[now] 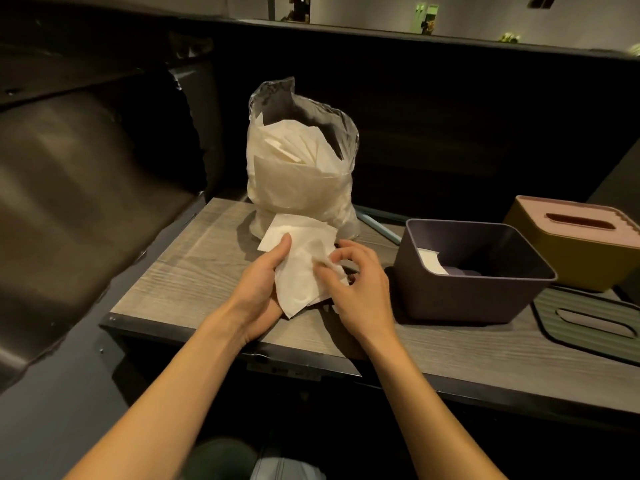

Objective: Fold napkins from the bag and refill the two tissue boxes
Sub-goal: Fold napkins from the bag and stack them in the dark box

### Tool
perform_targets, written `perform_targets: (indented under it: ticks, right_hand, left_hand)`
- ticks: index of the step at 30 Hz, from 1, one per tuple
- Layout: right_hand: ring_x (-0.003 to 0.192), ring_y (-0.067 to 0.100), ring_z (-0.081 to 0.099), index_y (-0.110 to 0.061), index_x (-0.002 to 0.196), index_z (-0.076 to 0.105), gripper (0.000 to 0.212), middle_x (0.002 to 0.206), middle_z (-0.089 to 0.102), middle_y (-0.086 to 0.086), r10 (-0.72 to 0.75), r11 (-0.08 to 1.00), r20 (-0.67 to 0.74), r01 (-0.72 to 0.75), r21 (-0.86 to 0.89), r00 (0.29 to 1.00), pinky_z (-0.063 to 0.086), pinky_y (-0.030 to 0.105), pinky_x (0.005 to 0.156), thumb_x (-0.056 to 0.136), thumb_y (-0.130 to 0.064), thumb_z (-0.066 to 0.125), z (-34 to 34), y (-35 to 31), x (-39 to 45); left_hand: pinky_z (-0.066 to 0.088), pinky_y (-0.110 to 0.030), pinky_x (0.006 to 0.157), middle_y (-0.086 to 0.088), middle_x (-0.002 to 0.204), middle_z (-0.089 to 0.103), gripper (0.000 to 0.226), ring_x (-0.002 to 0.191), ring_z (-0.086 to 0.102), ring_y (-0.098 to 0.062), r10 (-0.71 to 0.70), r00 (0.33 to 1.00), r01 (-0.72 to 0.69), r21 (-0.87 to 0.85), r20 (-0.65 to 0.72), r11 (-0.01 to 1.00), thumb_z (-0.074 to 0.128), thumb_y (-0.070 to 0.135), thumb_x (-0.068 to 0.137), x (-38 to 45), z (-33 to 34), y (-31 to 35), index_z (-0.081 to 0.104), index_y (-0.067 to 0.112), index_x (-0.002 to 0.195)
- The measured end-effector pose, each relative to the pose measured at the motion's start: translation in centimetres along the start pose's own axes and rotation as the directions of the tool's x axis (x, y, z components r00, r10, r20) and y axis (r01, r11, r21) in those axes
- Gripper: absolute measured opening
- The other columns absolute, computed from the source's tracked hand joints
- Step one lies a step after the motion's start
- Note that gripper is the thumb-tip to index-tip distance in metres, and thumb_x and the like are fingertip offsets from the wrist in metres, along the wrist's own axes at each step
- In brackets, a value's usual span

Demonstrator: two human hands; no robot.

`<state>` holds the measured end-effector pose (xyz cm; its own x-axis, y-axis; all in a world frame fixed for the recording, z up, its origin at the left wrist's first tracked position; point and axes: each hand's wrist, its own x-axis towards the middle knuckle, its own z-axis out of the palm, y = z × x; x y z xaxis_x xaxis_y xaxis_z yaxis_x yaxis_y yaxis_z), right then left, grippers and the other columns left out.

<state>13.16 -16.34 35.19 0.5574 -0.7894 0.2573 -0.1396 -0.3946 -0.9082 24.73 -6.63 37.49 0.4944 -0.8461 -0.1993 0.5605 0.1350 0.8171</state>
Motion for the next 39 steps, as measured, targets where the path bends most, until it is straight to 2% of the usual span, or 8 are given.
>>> perform_targets:
  ticks: [7,11,14,18,26,32,36,39]
  right_hand:
    - [0.079,0.000,0.063,-0.021,0.097,0.062,0.010,0.091,0.067,-0.015,-0.046,0.974,-0.211,0.091,0.208,0.976,0.053,0.022,0.067,0.097,-0.012,0.066,-0.8,-0.6,-0.9]
    - [0.090,0.009,0.066,-0.027,0.108,0.058,0.017,0.099,0.065,-0.017,-0.096,0.953,-0.268,0.166,0.254,0.959,0.059,0.038,0.076,0.101,-0.014,0.064,-1.1,-1.5,-1.2]
    - [0.102,0.000,0.065,-0.037,0.131,0.049,0.048,0.110,0.062,-0.027,-0.205,0.955,-0.176,0.236,0.180,0.963,0.061,0.031,0.081,0.100,-0.001,0.060,-1.9,-2.3,-0.7]
    - [0.098,0.003,0.066,-0.048,0.155,0.022,0.082,0.112,0.067,-0.010,-0.318,0.937,0.091,0.328,-0.121,0.944,0.056,0.018,0.087,0.099,-0.001,0.060,-3.2,-4.1,1.5]
    - [0.138,0.014,0.048,-0.037,0.161,0.024,0.071,0.153,0.050,-0.007,-0.134,0.958,0.285,0.198,-0.210,0.949,0.041,0.043,0.116,0.102,-0.038,0.063,-2.0,-4.0,2.9]
    - [0.124,-0.011,0.049,-0.041,0.145,0.049,0.051,0.135,0.052,-0.028,-0.192,0.981,0.089,0.192,0.005,0.977,0.043,0.018,0.102,0.100,-0.025,0.067,-1.8,-4.1,2.1]
    - [0.115,-0.003,0.063,-0.037,0.141,0.051,0.045,0.119,0.065,-0.024,-0.265,0.949,-0.138,0.283,0.138,0.954,0.058,0.025,0.093,0.103,-0.018,0.064,-2.3,-4.5,0.8]
    - [0.115,-0.002,0.061,-0.041,0.139,0.048,0.046,0.121,0.059,-0.029,-0.223,0.925,-0.288,0.296,0.240,0.931,0.055,0.022,0.092,0.103,-0.017,0.063,-2.4,-4.7,0.0]
  left_hand:
    - [0.052,-0.047,0.104,-0.010,0.127,0.073,0.031,0.120,0.069,-0.024,0.099,0.994,-0.098,0.038,-0.050,0.995,0.048,0.023,0.108,0.5,0.0,-0.3,0.060,0.011,0.134]
    - [0.051,-0.044,0.105,-0.011,0.130,0.071,0.032,0.122,0.067,-0.025,0.141,0.990,-0.139,0.132,-0.009,0.981,0.047,0.018,0.108,0.4,-0.1,-0.6,0.058,0.010,0.137]
    - [0.056,-0.039,0.096,-0.012,0.125,0.073,0.029,0.118,0.069,-0.028,0.188,0.982,-0.186,0.252,0.015,0.950,0.053,0.010,0.104,0.6,-0.1,-1.1,0.062,0.009,0.131]
    - [0.059,-0.026,0.079,-0.004,0.103,0.079,0.032,0.097,0.074,-0.020,0.191,0.980,-0.198,0.388,0.056,0.900,0.055,-0.011,0.094,0.4,0.1,-1.3,0.068,0.008,0.115]
    - [0.059,-0.034,0.081,-0.018,0.107,0.075,0.058,0.100,0.072,-0.026,0.108,0.982,-0.162,0.391,0.157,0.906,0.057,-0.013,0.071,-0.5,0.2,-0.7,0.066,0.016,0.121]
    - [0.057,-0.044,0.100,-0.015,0.116,0.074,0.063,0.113,0.069,-0.031,0.131,0.980,-0.187,0.472,0.149,0.861,0.059,-0.020,0.071,-0.8,0.0,-0.6,0.063,0.018,0.121]
    - [0.058,-0.028,0.089,0.000,0.112,0.077,0.070,0.111,0.071,-0.019,0.144,0.981,-0.189,0.445,0.132,0.875,0.052,-0.028,0.083,-0.4,0.0,-0.7,0.057,0.021,0.132]
    - [0.057,-0.036,0.095,0.000,0.123,0.074,0.064,0.121,0.067,-0.020,0.162,0.984,-0.179,0.380,0.075,0.908,0.046,-0.019,0.092,-0.1,0.3,-0.7,0.057,0.024,0.138]
